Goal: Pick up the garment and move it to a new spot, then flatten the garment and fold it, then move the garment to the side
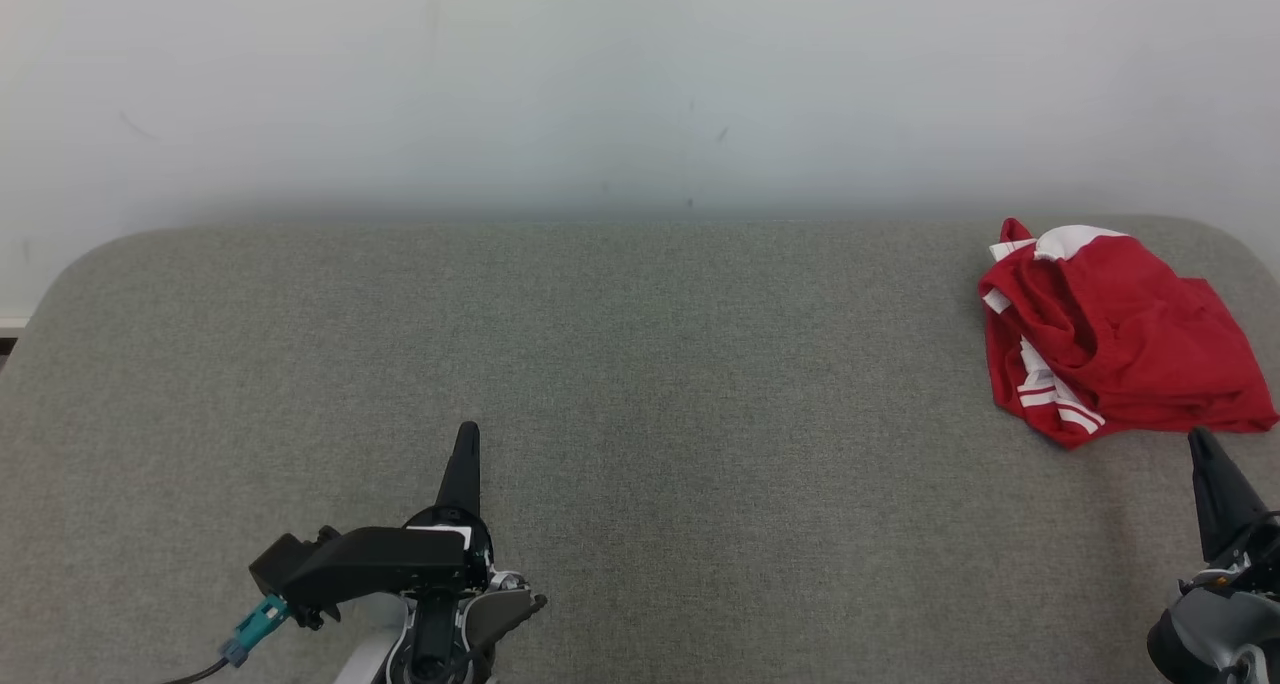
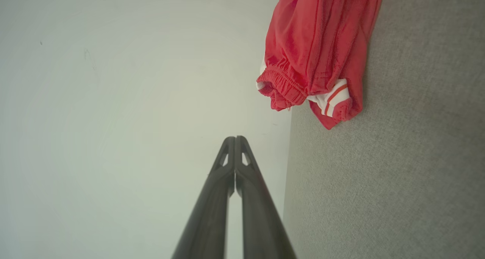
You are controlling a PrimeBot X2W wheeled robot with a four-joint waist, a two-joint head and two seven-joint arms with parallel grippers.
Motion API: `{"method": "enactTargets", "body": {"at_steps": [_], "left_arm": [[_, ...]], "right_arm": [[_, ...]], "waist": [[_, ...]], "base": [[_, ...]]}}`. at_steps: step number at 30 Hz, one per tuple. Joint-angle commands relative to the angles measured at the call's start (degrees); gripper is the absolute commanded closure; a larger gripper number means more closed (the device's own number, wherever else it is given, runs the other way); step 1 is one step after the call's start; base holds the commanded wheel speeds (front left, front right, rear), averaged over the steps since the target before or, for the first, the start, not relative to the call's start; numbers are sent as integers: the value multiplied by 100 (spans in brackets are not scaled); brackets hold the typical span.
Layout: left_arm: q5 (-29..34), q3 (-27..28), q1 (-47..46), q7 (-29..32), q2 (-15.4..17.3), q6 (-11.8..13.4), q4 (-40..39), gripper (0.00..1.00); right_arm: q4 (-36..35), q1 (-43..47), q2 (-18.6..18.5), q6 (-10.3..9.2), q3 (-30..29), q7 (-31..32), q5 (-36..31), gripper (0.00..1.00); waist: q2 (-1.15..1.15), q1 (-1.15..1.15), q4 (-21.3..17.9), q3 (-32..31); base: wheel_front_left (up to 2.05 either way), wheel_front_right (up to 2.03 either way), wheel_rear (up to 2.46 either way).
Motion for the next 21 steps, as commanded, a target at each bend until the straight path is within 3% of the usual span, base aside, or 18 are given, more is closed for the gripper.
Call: {"method": "enactTargets", "body": {"at_steps": [1, 21], "left_arm": [[-37, 11, -57, 2, 35, -16, 14, 100], [-38, 11, -40, 2, 35, -16, 14, 100]], "right_arm": [[2, -57, -24, -10, -7, 13, 7, 100], [3, -47, -35, -10, 17, -6, 32, 100]], "waist": [[0, 0, 0, 0], [0, 0, 0, 0]], "base": [[0, 0, 0], [0, 0, 0]]}}
